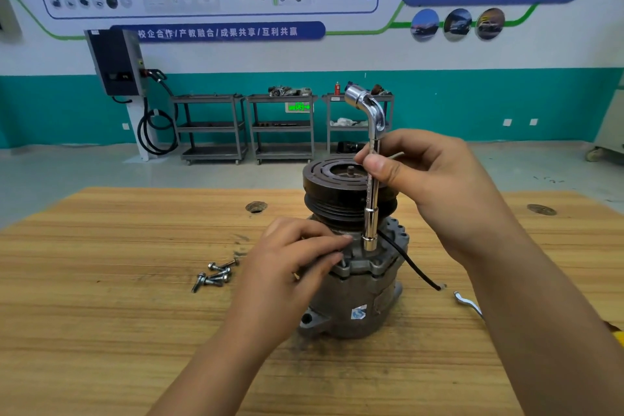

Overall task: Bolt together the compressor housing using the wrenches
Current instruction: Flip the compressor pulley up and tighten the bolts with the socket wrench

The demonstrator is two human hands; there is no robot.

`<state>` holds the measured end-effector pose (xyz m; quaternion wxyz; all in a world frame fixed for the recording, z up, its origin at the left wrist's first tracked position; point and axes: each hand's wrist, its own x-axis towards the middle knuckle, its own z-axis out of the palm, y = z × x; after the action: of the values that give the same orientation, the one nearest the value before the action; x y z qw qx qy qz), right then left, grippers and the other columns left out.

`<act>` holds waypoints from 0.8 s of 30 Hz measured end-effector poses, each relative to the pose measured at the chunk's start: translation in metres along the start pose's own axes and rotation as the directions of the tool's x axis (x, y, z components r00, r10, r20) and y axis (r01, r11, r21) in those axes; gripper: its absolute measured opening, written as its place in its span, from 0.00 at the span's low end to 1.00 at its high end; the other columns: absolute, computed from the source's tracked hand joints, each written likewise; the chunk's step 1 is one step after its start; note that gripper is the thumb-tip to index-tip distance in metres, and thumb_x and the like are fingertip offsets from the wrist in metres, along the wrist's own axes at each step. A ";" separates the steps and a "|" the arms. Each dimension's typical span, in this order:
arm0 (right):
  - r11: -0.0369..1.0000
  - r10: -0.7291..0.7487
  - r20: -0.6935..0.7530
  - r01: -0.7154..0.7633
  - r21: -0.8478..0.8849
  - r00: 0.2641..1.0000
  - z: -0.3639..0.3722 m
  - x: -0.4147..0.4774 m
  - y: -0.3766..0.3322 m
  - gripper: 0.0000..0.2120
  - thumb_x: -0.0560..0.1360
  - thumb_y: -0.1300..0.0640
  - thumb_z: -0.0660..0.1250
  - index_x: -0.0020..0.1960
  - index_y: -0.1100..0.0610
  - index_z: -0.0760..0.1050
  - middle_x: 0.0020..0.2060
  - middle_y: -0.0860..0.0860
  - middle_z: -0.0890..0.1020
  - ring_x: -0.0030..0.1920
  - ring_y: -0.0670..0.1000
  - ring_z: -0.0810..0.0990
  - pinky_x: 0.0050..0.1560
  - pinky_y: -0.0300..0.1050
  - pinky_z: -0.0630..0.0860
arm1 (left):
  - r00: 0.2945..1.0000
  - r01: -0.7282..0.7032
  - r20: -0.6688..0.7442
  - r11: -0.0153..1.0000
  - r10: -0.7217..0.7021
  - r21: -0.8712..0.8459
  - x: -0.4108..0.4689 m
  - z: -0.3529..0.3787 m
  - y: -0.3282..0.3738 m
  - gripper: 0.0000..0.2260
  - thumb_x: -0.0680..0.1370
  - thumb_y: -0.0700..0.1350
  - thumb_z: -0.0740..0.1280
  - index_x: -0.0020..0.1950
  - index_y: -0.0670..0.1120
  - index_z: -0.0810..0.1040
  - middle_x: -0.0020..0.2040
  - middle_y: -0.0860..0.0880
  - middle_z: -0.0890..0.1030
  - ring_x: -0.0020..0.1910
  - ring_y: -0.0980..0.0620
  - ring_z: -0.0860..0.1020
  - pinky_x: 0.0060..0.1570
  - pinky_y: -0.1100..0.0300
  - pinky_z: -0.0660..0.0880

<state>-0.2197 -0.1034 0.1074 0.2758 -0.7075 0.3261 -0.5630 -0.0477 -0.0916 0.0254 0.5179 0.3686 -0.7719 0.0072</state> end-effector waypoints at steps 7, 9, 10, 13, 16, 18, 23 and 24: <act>1.000 -0.016 0.010 0.016 0.018 1.000 0.000 0.001 0.002 0.06 0.73 0.60 0.69 0.41 0.50 0.81 0.35 0.44 0.83 0.38 0.41 0.80 0.40 0.32 0.74 | 0.999 0.021 0.026 1.000 -0.022 0.011 -0.004 0.008 0.004 0.10 0.72 0.51 0.65 0.51 0.55 0.81 0.45 0.62 0.80 0.49 0.60 0.72 0.47 0.49 0.74; 0.999 -0.027 -0.009 0.027 0.037 1.000 0.000 0.001 0.001 0.08 0.73 0.61 0.69 0.42 0.49 0.81 0.36 0.44 0.83 0.39 0.41 0.81 0.41 0.32 0.74 | 0.988 0.156 0.025 0.986 -0.154 -0.059 -0.005 0.008 0.007 0.12 0.70 0.51 0.68 0.51 0.63 0.74 0.47 0.66 0.78 0.52 0.61 0.72 0.51 0.52 0.72; 0.998 -0.034 -0.026 0.035 0.051 0.999 0.000 0.001 0.002 0.09 0.73 0.62 0.69 0.42 0.48 0.80 0.36 0.44 0.83 0.40 0.41 0.81 0.41 0.32 0.74 | 0.980 0.201 0.024 0.976 -0.200 -0.088 -0.006 0.009 0.007 0.14 0.69 0.50 0.69 0.51 0.63 0.72 0.48 0.67 0.78 0.54 0.60 0.73 0.53 0.54 0.71; 0.992 -0.065 -0.067 0.072 0.106 0.996 0.001 0.000 0.000 0.09 0.73 0.63 0.68 0.43 0.48 0.80 0.37 0.43 0.83 0.42 0.40 0.81 0.43 0.31 0.75 | 0.967 0.255 0.033 0.960 -0.253 -0.113 -0.008 0.012 0.009 0.16 0.68 0.49 0.69 0.52 0.62 0.70 0.47 0.66 0.78 0.56 0.58 0.72 0.54 0.62 0.68; 0.982 -0.106 -0.050 0.112 0.152 0.993 0.003 -0.001 -0.003 0.08 0.72 0.62 0.68 0.44 0.49 0.80 0.37 0.42 0.84 0.43 0.39 0.82 0.45 0.31 0.75 | 0.961 0.276 0.034 0.954 -0.274 -0.117 -0.009 0.014 0.008 0.15 0.68 0.50 0.68 0.53 0.62 0.70 0.46 0.65 0.78 0.55 0.59 0.72 0.52 0.61 0.67; 0.982 -0.110 -0.020 0.112 0.155 0.994 0.006 -0.002 -0.003 0.08 0.72 0.61 0.68 0.44 0.50 0.79 0.37 0.42 0.84 0.43 0.39 0.82 0.45 0.30 0.74 | 0.958 0.288 0.025 0.950 -0.287 -0.125 -0.009 0.015 0.009 0.15 0.68 0.51 0.68 0.52 0.62 0.70 0.46 0.65 0.78 0.55 0.60 0.72 0.53 0.60 0.67; 0.986 -0.101 0.012 0.098 0.134 0.995 0.014 -0.003 0.000 0.11 0.73 0.65 0.68 0.43 0.49 0.79 0.36 0.42 0.84 0.42 0.39 0.82 0.44 0.30 0.74 | 0.951 0.309 0.029 0.941 -0.308 -0.142 -0.009 0.016 0.010 0.16 0.68 0.51 0.68 0.52 0.63 0.70 0.48 0.67 0.76 0.54 0.58 0.73 0.53 0.57 0.69; 0.986 -0.097 0.020 0.093 0.135 0.995 0.015 -0.003 0.000 0.11 0.73 0.65 0.68 0.43 0.49 0.79 0.36 0.42 0.84 0.42 0.40 0.82 0.43 0.30 0.75 | 0.950 0.313 0.028 0.939 -0.312 -0.143 -0.009 0.016 0.010 0.15 0.68 0.51 0.68 0.52 0.62 0.71 0.48 0.67 0.76 0.53 0.58 0.73 0.53 0.57 0.70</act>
<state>-0.2057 -0.1006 0.1026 0.2999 -0.7095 0.2497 -0.5867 -0.0642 -0.0849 0.0146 0.5362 0.4476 -0.7033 -0.1324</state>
